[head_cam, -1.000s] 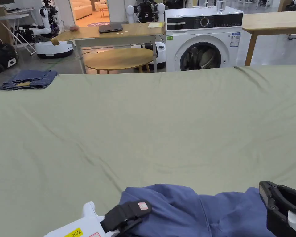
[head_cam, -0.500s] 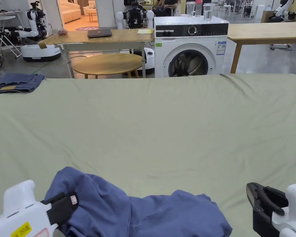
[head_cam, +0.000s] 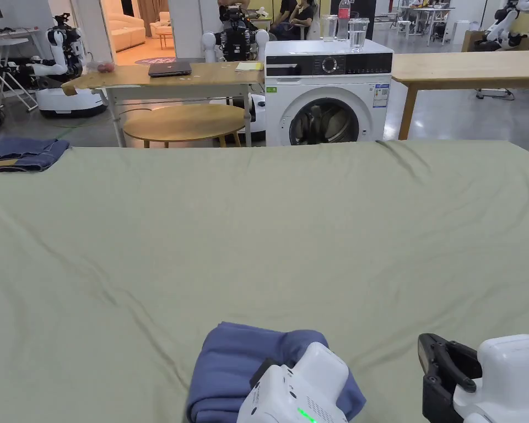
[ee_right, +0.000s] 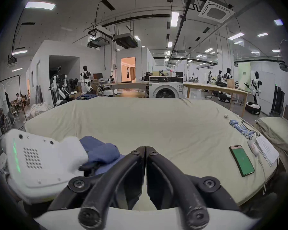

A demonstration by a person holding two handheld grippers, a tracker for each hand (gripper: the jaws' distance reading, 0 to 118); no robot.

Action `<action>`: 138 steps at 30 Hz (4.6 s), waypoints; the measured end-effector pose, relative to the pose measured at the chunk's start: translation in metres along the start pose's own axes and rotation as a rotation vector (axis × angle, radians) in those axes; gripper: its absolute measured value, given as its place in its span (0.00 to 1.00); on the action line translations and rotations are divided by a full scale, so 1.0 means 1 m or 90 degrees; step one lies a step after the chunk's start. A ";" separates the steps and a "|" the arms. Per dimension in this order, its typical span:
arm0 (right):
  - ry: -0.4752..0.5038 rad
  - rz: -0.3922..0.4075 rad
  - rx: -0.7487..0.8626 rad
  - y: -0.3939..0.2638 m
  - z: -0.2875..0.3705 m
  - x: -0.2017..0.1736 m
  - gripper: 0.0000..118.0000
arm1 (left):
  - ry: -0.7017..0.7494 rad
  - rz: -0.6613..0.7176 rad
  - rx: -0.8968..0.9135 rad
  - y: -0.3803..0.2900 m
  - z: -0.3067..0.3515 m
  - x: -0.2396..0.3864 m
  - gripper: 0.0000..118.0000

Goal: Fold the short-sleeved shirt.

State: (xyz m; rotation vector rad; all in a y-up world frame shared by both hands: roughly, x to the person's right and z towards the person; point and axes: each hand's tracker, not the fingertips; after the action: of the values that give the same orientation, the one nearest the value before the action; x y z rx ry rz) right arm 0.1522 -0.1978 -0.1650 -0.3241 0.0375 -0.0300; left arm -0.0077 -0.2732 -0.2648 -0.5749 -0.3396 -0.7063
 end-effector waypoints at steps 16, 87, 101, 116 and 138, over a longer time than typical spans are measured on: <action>0.053 -0.021 -0.043 -0.007 -0.013 0.017 0.03 | -0.199 0.347 0.046 -0.025 0.052 -0.111 0.63; 0.164 -0.100 -0.170 -0.017 -0.114 -0.126 0.03 | -0.285 1.010 0.153 -0.417 0.005 -0.495 0.86; 0.162 -0.086 -0.126 -0.005 -0.092 -0.117 0.03 | -0.044 0.892 0.054 -0.385 0.052 -0.473 0.00; 0.003 -0.013 0.059 0.136 -0.116 -0.052 0.03 | 0.099 0.404 0.300 -0.039 0.053 -0.334 0.00; -0.045 0.003 0.172 0.176 -0.114 -0.029 0.80 | 0.117 0.379 0.323 0.034 0.054 -0.314 0.96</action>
State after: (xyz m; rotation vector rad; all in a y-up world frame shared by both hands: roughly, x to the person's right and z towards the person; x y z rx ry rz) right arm 0.1226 -0.0666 -0.3284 -0.0553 -0.0354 -0.0181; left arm -0.2148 -0.0598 -0.3846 -0.1061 -0.1502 -0.0817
